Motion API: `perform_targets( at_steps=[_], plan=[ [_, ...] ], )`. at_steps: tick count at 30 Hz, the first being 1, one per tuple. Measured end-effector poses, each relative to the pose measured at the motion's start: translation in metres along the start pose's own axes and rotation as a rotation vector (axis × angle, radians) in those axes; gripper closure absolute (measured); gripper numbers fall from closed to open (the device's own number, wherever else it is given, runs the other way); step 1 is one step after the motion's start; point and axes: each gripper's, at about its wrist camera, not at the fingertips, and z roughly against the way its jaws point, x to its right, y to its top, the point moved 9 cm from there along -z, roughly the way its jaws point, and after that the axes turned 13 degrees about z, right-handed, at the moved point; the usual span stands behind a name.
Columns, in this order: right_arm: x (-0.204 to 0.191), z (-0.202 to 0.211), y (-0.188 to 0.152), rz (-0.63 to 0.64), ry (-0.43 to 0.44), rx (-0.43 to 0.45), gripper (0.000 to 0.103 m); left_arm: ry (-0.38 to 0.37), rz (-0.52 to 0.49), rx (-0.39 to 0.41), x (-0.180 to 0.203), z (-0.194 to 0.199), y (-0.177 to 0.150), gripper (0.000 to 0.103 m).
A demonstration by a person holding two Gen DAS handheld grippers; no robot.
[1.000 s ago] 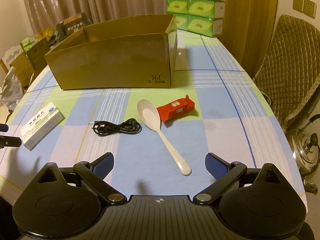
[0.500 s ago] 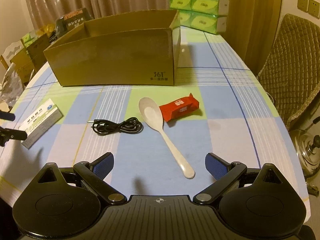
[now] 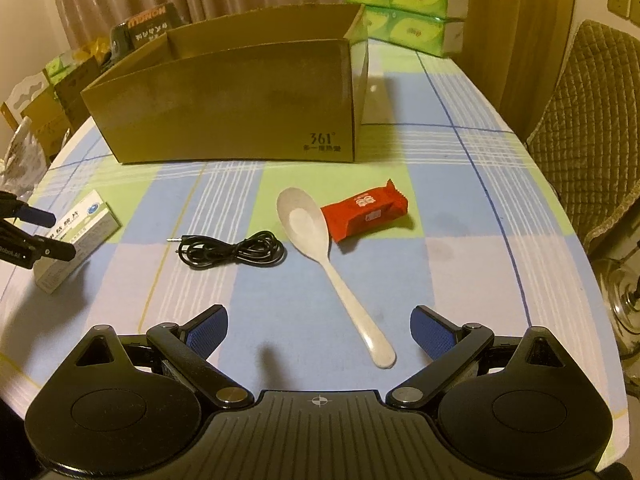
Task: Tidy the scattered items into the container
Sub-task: 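Reach the left tool to the white Mecobalamin Tablets box and grasp it, then grasp the white plastic spoon with the right tool while the left holds the tablet box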
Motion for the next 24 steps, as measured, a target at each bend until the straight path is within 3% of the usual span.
perform_targets(
  at_steps=[8,17,24],
  plan=[
    [0.0,-0.009,0.004,0.026,-0.006,-0.007,0.008,-0.014,-0.014,-0.03,0.0,-0.014,0.004,0.034],
    [-0.004,-0.025,0.014,0.143,-0.008,-0.007,0.009,-0.022,0.011,-0.012,0.022,-0.003,-0.015,0.035],
    [-0.002,-0.045,0.013,0.198,0.034,-0.045,0.049,-0.086,0.135,0.012,0.054,0.012,-0.038,0.035]
  ],
)
